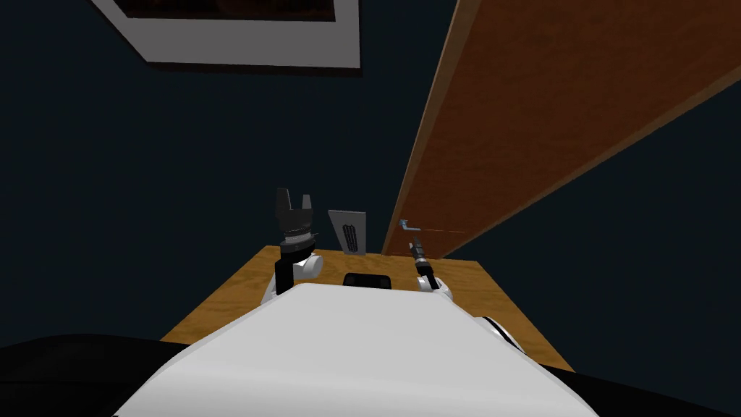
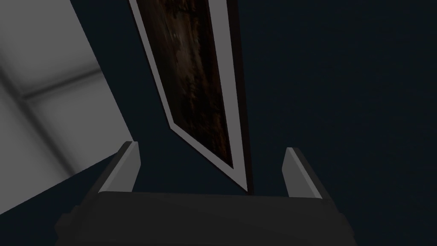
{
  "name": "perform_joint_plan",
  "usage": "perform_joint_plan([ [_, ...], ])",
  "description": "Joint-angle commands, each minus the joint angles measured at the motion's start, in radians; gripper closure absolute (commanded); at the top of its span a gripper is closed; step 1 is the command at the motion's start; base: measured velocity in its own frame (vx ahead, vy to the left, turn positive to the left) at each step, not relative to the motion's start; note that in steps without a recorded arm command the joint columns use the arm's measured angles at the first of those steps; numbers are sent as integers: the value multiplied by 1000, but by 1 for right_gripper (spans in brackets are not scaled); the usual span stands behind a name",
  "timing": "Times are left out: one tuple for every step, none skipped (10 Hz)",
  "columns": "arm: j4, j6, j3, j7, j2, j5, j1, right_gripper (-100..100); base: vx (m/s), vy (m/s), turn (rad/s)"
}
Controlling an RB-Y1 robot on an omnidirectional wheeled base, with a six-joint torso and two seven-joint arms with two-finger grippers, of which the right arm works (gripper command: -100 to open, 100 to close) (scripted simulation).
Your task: Pull the door open
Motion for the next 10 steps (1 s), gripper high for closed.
perform_joint_plan([
  [14,1,-34,10,4,-5,-5,-100,71,-27,260],
  [30,-2,-52,14,5,-7,-12,-100,73,-26,156],
  [46,-5,-72,18,6,-10,-19,-100,64,-27,228],
  [63,-8,-92,22,8,-13,-26,-100,64,-34,211],
  [80,-11,-112,26,9,-16,-33,-100,62,-37,176],
  [97,-14,-132,30,10,-19,-40,-100,56,-32,203],
  [113,-17,-151,34,12,-21,-47,-100,58,-30,237],
  [113,-17,-151,34,12,-21,-47,-100,42,-26,52],
  [113,-17,-151,34,12,-21,-47,-100,13,-10,-31],
  [140,-21,-183,40,14,-26,-58,-100,30,-25,238],
])
